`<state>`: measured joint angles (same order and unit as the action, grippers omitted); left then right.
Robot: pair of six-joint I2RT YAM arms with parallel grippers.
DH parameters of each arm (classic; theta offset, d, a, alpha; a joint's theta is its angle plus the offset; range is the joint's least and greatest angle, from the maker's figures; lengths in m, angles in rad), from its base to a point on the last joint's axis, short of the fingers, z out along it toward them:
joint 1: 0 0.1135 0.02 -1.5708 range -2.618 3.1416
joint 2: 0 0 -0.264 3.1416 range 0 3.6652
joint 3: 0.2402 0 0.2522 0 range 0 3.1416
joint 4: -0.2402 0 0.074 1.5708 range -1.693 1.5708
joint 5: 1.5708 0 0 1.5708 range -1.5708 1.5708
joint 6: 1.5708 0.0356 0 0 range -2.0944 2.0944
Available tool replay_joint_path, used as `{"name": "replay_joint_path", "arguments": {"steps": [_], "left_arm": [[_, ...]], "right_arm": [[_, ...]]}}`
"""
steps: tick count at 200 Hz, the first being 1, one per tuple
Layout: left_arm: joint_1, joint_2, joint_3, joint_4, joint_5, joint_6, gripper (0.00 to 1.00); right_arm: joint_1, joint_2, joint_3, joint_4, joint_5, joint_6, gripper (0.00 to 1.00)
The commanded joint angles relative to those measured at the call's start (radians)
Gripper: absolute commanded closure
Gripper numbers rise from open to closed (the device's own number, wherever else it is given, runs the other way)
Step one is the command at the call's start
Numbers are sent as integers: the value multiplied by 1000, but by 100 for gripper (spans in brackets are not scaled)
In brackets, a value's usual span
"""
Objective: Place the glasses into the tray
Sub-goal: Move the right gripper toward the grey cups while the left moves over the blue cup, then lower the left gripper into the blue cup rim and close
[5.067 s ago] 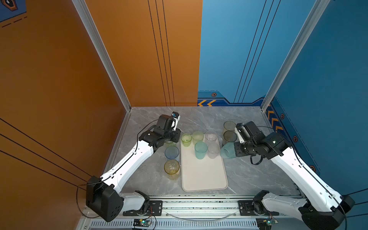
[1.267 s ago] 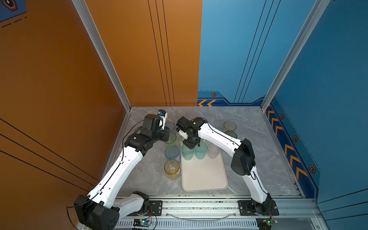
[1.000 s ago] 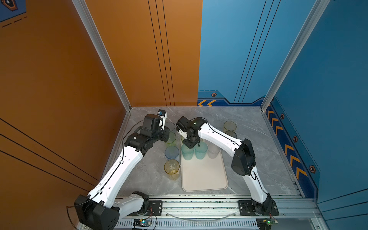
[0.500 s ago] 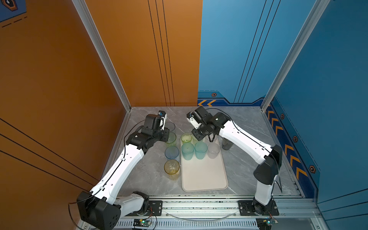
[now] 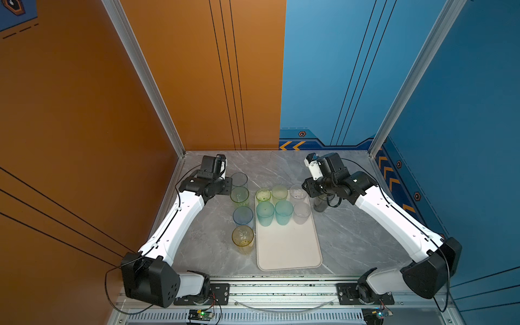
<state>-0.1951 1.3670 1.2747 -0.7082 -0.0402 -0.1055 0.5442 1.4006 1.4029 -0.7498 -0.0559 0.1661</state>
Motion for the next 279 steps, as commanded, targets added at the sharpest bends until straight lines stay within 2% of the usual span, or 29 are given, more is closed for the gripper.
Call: {"name": "replay_joint_path", "arguments": {"steps": [1, 96, 235, 279], "left_arm": [[23, 48, 61, -59, 47, -6, 70], [66, 262, 261, -128, 139, 16, 72], [55, 473, 418, -200, 62, 67, 73], [45, 522, 465, -226, 47, 82, 77]], "right_arm": [[-23, -39, -50, 50, -44, 39, 64], [-51, -24, -64, 73, -82, 33, 65], [-76, -5, -52, 76, -111, 23, 65], [-76, 5, -46, 77, -113, 22, 65]]}}
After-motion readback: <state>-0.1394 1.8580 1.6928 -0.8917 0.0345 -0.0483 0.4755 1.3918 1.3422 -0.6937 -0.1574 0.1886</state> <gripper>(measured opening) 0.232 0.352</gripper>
